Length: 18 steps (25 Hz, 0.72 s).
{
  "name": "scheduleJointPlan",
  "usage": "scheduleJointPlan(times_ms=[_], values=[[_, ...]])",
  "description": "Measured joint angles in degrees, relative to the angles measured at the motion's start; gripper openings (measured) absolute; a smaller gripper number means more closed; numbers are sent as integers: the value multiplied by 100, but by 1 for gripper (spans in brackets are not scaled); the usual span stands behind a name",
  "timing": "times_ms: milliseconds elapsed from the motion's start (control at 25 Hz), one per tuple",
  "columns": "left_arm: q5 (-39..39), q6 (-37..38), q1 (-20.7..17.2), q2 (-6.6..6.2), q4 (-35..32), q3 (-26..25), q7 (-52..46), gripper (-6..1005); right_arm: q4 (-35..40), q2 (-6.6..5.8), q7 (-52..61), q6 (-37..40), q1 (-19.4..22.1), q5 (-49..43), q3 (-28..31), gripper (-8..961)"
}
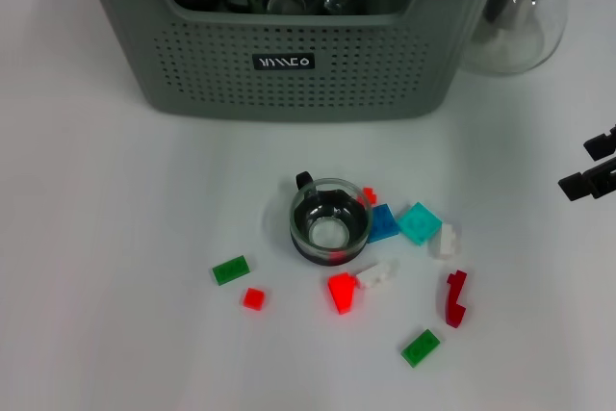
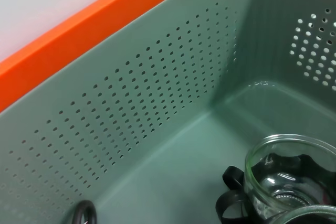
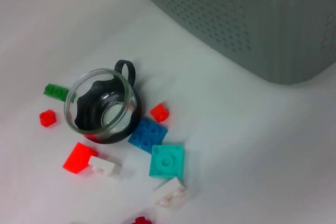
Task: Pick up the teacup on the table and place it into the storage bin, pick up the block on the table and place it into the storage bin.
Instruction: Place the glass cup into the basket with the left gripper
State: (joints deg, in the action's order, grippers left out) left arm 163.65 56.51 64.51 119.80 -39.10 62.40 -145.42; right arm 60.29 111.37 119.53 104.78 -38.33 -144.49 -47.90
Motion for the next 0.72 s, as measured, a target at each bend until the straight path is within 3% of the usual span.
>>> scheduleJointPlan(times_ms=[720], values=[[0, 109, -5, -37, -51, 210, 50, 52, -1, -2, 0, -42, 18, -8, 10, 917]])
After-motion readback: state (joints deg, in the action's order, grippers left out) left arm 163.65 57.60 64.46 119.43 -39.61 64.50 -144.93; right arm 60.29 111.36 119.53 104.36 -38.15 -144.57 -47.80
